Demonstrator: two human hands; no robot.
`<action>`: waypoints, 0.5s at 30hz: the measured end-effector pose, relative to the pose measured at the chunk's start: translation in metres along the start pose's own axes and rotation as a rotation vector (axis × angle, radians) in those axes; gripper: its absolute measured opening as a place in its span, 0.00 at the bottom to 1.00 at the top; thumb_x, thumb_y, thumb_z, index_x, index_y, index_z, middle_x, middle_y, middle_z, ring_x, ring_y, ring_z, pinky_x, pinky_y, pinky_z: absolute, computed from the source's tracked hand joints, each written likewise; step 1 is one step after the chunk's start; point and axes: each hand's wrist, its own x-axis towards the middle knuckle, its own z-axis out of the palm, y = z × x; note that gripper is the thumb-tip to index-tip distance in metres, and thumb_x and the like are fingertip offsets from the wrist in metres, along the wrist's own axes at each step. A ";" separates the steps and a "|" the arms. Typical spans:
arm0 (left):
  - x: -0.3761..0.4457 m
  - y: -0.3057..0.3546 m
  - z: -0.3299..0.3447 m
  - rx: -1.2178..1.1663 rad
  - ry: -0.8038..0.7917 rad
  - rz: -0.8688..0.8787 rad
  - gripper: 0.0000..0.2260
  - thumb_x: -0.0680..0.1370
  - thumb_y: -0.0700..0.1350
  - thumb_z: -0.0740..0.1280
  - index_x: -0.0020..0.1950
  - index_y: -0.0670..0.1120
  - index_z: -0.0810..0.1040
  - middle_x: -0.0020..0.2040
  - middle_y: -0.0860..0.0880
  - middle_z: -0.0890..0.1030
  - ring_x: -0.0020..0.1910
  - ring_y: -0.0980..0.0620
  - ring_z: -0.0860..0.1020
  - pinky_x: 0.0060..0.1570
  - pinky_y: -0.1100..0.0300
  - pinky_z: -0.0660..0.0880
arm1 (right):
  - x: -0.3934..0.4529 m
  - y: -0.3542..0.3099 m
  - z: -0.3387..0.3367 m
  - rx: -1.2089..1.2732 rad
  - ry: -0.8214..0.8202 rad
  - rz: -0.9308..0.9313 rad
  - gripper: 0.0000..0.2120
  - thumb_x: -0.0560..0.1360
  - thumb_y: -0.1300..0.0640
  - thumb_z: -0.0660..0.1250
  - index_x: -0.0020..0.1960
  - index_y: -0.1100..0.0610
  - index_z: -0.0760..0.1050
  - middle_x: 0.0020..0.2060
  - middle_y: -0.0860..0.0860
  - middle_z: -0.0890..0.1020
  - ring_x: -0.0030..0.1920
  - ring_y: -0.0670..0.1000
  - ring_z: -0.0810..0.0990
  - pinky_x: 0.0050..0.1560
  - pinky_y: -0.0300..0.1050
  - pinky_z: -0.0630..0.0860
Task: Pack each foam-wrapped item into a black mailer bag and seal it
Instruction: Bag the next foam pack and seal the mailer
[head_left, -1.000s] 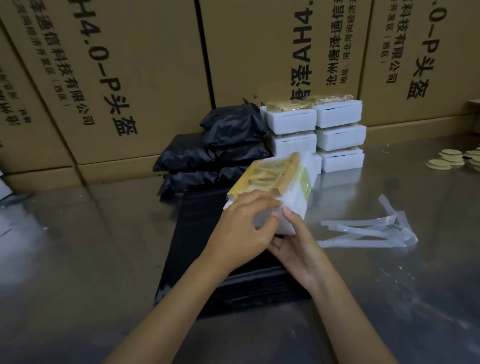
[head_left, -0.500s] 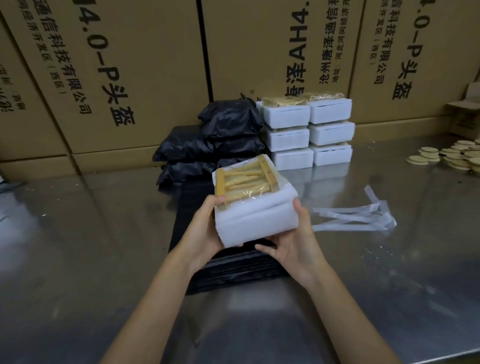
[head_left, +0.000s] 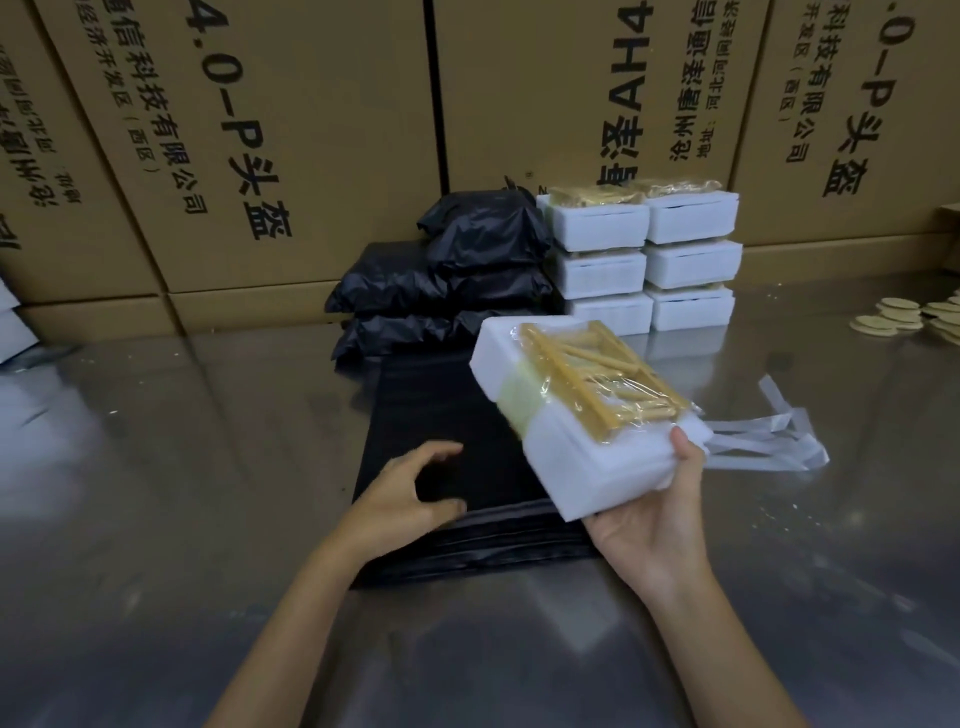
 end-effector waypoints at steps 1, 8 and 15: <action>0.000 -0.005 -0.004 0.136 -0.042 -0.027 0.25 0.73 0.54 0.75 0.67 0.66 0.70 0.71 0.61 0.67 0.73 0.59 0.62 0.73 0.56 0.60 | -0.001 0.000 0.000 0.008 0.012 -0.013 0.33 0.74 0.38 0.70 0.74 0.51 0.71 0.69 0.56 0.78 0.69 0.59 0.77 0.66 0.60 0.75; -0.004 -0.014 -0.011 0.406 0.099 0.140 0.14 0.79 0.51 0.70 0.64 0.53 0.79 0.66 0.59 0.76 0.67 0.56 0.72 0.68 0.56 0.69 | -0.005 0.003 0.000 0.023 0.058 -0.024 0.31 0.74 0.40 0.70 0.73 0.51 0.72 0.67 0.56 0.80 0.66 0.59 0.79 0.61 0.58 0.78; -0.011 -0.006 -0.010 0.579 0.190 0.235 0.08 0.80 0.47 0.66 0.52 0.54 0.67 0.46 0.59 0.76 0.43 0.55 0.74 0.40 0.56 0.73 | -0.007 0.002 0.000 0.066 0.086 -0.041 0.30 0.74 0.39 0.70 0.72 0.50 0.73 0.66 0.56 0.80 0.65 0.59 0.80 0.62 0.60 0.77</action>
